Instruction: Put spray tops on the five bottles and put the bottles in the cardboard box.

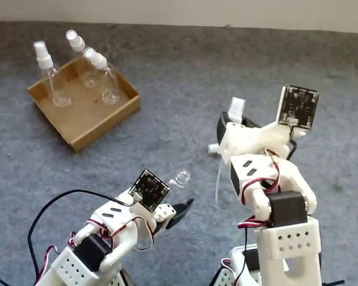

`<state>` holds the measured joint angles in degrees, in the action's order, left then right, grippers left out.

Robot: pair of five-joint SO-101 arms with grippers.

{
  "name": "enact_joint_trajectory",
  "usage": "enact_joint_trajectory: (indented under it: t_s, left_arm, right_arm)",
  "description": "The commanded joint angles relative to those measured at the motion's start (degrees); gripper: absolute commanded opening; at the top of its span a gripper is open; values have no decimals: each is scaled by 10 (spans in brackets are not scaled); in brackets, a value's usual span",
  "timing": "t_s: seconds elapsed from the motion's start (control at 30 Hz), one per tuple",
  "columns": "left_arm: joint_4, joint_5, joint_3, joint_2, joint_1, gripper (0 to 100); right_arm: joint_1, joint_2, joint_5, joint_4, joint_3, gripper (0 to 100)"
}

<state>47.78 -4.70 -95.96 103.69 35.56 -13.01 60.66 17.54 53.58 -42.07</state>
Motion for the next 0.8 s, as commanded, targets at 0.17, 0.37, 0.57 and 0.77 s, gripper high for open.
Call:
enact_joint_trajectory:
  t_s: [0.17, 0.37, 0.57, 0.77]
  left_arm:
    - [0, -6, -12, 10, 7, 112]
    - [0, -6, -12, 10, 7, 112]
    - [-3, -7, -12, 10, 7, 113]
    - [-3, -8, -12, 10, 7, 113]
  right_arm:
    - [-3, 14, 6, -58, -29, 9]
    - [-4, 14, 7, -60, -22, 9]
    - [-4, 14, 13, -107, 5, 5]
    - [0, 14, 120, -131, 9, 5]
